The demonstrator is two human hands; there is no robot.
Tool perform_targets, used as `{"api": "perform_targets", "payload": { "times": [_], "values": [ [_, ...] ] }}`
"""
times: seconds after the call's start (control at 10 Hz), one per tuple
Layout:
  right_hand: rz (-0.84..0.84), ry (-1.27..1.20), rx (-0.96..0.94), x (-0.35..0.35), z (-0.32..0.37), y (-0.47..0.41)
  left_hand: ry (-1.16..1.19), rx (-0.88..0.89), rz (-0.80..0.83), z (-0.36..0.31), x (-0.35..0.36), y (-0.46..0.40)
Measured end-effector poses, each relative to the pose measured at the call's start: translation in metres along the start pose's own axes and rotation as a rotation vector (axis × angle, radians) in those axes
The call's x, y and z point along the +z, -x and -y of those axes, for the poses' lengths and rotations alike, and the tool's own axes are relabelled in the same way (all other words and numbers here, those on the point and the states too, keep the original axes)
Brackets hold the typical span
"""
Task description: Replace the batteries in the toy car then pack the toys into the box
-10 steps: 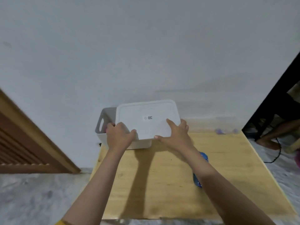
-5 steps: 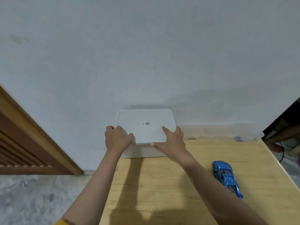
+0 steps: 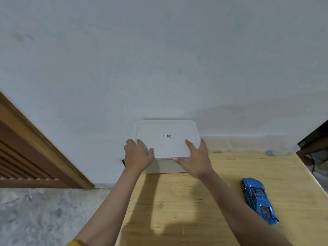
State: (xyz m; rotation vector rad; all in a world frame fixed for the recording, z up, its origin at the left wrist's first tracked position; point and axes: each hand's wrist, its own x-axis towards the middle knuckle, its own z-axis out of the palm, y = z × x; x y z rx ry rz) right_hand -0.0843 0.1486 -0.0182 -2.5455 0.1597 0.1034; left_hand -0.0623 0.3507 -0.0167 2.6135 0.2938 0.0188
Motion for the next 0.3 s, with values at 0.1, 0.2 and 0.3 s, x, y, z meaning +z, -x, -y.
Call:
{"api": "perform_targets", "payload": {
  "times": [0.1,0.2,0.3],
  "values": [
    [-0.022,0.023,-0.031,0.010,-0.009,0.004,-0.068,0.014,0.012,0.000,0.005,0.002],
    [0.007,-0.022,-0.041,0.011,-0.006,0.004,-0.075,0.023,0.015,-0.005,0.002,-0.002],
    [-0.033,-0.197,0.012,-0.007,-0.003,0.011,0.125,-0.030,0.057,0.007,0.000,-0.002]
  ]
}}
